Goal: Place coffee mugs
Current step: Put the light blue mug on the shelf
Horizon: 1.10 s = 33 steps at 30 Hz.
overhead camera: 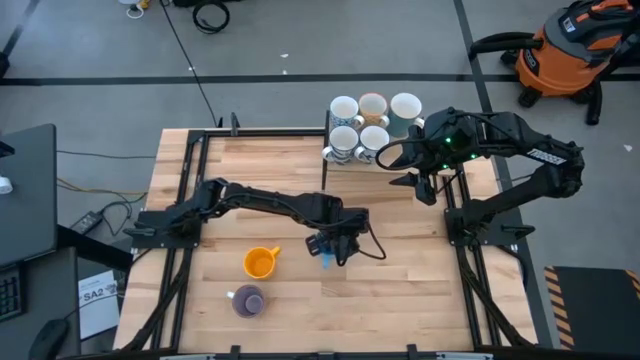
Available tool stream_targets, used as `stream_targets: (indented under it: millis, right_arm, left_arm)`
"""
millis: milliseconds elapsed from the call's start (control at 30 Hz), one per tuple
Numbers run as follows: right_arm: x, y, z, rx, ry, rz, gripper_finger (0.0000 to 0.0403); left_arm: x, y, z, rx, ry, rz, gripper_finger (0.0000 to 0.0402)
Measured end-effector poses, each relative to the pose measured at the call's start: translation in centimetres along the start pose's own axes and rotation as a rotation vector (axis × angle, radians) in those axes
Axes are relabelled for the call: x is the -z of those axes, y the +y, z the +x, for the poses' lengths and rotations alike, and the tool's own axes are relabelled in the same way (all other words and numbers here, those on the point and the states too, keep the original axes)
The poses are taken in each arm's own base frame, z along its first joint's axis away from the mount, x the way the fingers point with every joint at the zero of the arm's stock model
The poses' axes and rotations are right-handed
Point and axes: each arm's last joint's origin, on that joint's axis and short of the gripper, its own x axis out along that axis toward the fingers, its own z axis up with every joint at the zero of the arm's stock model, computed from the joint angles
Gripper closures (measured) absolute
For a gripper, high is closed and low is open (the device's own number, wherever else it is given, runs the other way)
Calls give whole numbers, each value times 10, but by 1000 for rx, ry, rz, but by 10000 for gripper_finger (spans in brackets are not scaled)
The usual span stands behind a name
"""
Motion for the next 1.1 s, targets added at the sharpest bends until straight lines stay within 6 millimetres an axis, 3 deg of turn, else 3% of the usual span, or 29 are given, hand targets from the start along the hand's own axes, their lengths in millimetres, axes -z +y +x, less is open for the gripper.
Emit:
stream_targets:
  millis: [233, 467, 767, 1100]
  right_arm:
    - [0, 0, 0, 0, 0, 2, 213]
    - [0, 0, 0, -1, -1, 2, 213]
    - [0, 0, 0, -1, -2, 2, 213]
    - [-5, 8, 0, -31, -52, -28, 213]
  left_arm:
    - [-5, -3, -3, -2, 14, 12, 237]
    - [-9, -4, -25, -36, 18, 17, 237]
    - [-7, -7, -72, -82, 34, -127, 237]
    - [15, -34, -141, -7, 168, -569, 237]
